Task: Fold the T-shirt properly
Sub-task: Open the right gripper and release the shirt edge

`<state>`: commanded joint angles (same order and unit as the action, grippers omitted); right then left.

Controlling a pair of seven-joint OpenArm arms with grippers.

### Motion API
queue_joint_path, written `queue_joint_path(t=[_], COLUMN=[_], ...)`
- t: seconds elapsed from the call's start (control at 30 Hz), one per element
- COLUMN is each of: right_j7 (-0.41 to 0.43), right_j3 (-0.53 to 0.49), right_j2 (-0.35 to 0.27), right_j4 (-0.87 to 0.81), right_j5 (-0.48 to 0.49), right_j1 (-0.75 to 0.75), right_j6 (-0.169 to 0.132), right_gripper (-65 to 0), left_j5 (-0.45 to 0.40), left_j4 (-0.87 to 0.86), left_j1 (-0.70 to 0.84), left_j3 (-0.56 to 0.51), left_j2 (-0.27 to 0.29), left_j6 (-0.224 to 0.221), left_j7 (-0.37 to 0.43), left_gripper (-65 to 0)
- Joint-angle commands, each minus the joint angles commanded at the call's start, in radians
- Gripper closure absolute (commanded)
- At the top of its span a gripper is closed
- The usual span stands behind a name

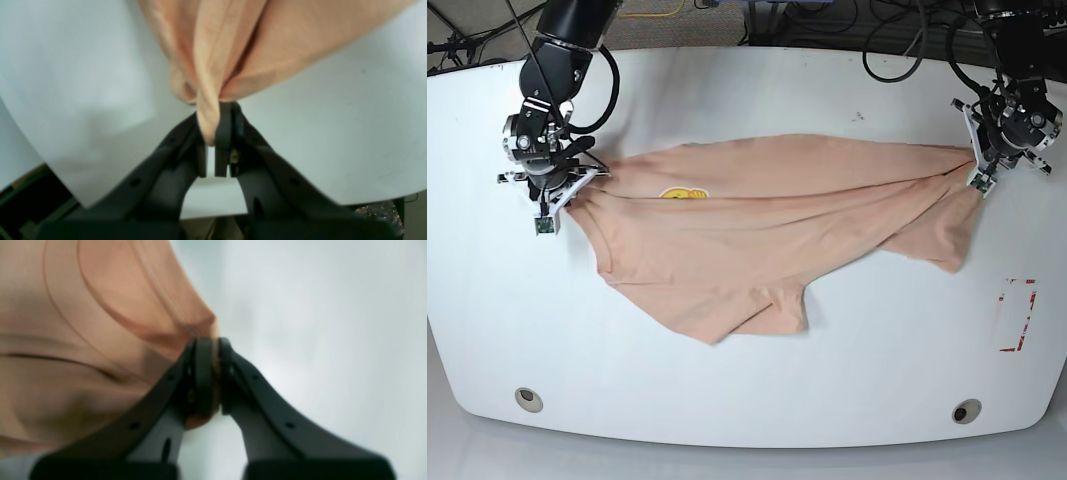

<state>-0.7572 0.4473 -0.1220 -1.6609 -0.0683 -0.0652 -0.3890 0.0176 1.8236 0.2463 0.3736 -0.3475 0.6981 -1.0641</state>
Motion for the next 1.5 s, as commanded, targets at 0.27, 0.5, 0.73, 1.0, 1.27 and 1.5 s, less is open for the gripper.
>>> queue_joint_path(t=[0.27,0.5,0.73,1.0,1.27,1.5], right_j7=[0.000,-0.002,-0.006,-0.002,0.069,0.180], right_j3=[-0.003,-0.003,-0.012,-0.075,-0.083,-0.083], right_j2=[0.009,0.052,0.106,0.104,0.097,0.055], right_j4=[0.021,-0.028,-0.121,0.037,0.336,0.585], right_j5=[0.000,0.000,0.000,0.000,-0.011,-0.009], right_j1=[-0.006,0.002,0.058,0.222,0.428,0.554], right_j6=[0.000,0.000,-0.003,-0.026,-0.069,-0.071], right_gripper=[-12.4,-51.2,-63.6,-63.6,-63.4,-63.4], left_j5=[0.000,0.000,0.000,0.000,0.000,0.000], left_j4=[0.000,0.000,0.000,-0.003,-0.002,-0.002], left_j1=[0.005,0.005,0.005,0.005,0.005,0.005], left_j3=[0.009,0.012,0.011,0.008,0.005,0.005], left_j2=[-0.002,-0.002,0.005,0.005,0.006,0.006], left_j6=[0.000,0.000,0.000,0.000,0.000,0.000], left_j7=[0.000,0.000,0.000,0.000,0.000,0.000], left_gripper=[0.0,0.0,0.0,0.0,0.0,0.0])
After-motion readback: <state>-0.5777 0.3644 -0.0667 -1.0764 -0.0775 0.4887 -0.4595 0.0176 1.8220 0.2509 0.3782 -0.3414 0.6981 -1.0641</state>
